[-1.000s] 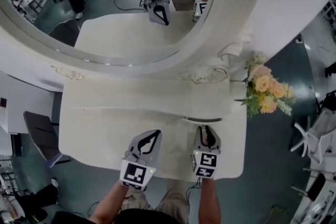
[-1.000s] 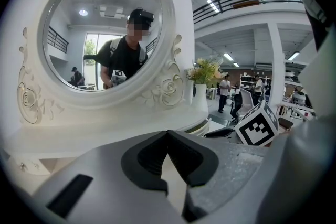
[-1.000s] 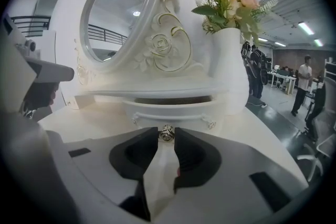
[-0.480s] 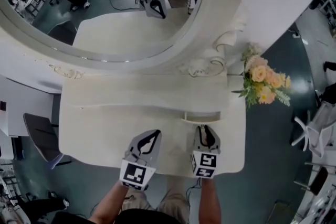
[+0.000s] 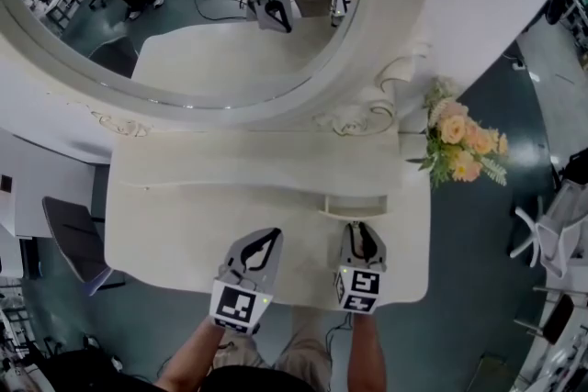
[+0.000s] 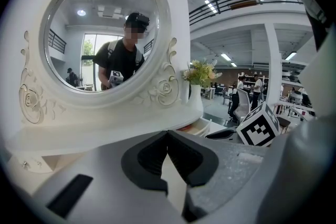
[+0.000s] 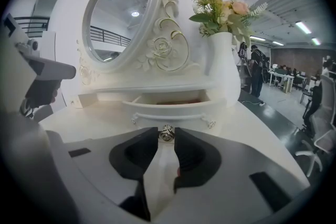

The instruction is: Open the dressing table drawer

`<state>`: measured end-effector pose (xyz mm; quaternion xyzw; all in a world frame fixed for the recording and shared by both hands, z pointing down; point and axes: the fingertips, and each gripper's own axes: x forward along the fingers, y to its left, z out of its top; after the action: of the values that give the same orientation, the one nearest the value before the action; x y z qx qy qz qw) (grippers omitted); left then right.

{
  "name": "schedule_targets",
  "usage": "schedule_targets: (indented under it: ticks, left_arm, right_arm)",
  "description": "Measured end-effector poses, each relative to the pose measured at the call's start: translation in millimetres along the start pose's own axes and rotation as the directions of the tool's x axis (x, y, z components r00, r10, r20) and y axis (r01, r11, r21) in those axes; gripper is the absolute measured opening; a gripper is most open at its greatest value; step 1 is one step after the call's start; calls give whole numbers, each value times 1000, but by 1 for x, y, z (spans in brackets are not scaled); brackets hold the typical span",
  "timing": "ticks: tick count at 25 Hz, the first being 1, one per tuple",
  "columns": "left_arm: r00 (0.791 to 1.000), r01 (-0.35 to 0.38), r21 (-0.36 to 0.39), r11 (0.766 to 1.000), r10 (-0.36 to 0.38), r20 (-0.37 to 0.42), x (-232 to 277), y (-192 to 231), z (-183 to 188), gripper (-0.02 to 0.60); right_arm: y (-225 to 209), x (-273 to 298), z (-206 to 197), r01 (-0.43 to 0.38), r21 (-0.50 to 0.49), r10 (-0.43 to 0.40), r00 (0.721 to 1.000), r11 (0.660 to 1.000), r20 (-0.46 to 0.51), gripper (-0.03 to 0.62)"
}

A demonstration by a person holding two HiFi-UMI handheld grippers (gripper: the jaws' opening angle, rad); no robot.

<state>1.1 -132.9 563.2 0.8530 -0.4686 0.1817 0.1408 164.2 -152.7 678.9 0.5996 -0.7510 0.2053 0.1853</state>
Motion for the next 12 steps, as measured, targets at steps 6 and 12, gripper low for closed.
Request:
schedule_targets:
  ticks: [6, 12]
  left_arm:
    - [1000, 2, 7, 1000, -2, 2, 0, 1, 1, 3]
    - [1000, 7, 7, 1000, -7, 2, 0, 0, 2, 3]
  right_arm:
    - [1, -2, -2, 2, 3, -2, 1000, 1000, 2, 97]
    - [1, -4, 0, 5, -1, -5, 1000, 1000, 6, 97]
